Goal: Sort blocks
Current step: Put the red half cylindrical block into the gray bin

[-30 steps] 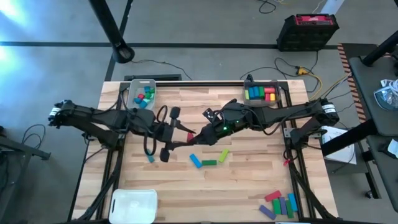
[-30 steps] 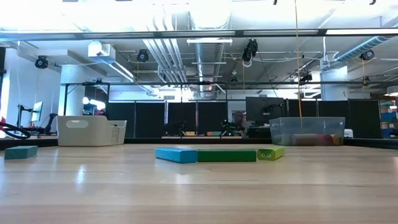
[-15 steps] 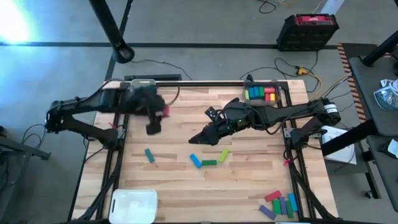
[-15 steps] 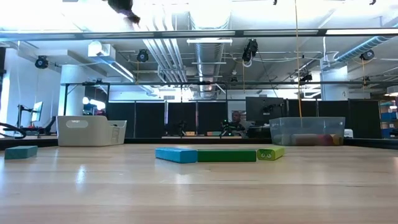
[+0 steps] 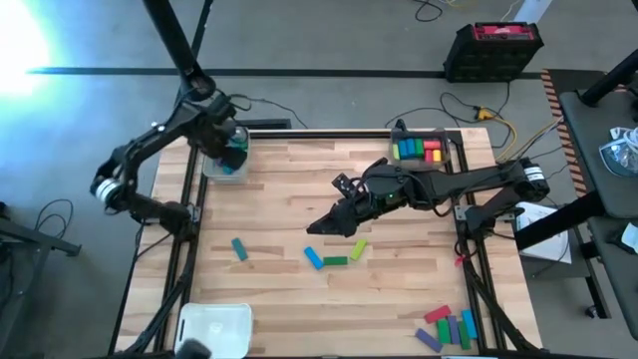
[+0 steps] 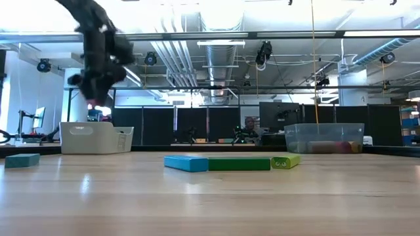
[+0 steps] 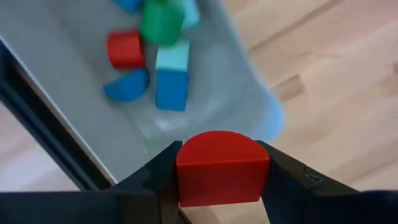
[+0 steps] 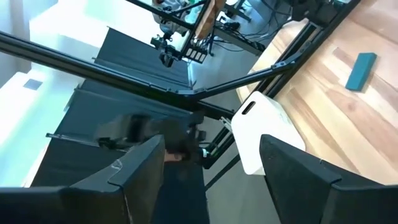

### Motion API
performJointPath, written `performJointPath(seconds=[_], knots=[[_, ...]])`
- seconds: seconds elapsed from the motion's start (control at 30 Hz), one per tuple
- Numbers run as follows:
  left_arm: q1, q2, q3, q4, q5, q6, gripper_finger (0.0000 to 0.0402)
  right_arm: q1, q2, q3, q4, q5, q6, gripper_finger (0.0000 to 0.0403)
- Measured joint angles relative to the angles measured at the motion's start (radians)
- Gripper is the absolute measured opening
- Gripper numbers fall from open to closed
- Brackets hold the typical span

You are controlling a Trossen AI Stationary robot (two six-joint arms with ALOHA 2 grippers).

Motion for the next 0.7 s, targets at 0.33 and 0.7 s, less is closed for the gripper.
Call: performJointPath(seconds=[0.33,0.7], knots=[[0.081,0.277,0.105,-0.012,0.050,0.008,0.0154,-0.009,-0.016,0.000,-0.035,-0.002,0.000,0.0263],[0.159,0.454,0.201,-0.055,0.047,0.000,0.0154,0.006,-0.043,0.001,-0.082,-0.001,-0.008,0.0256]])
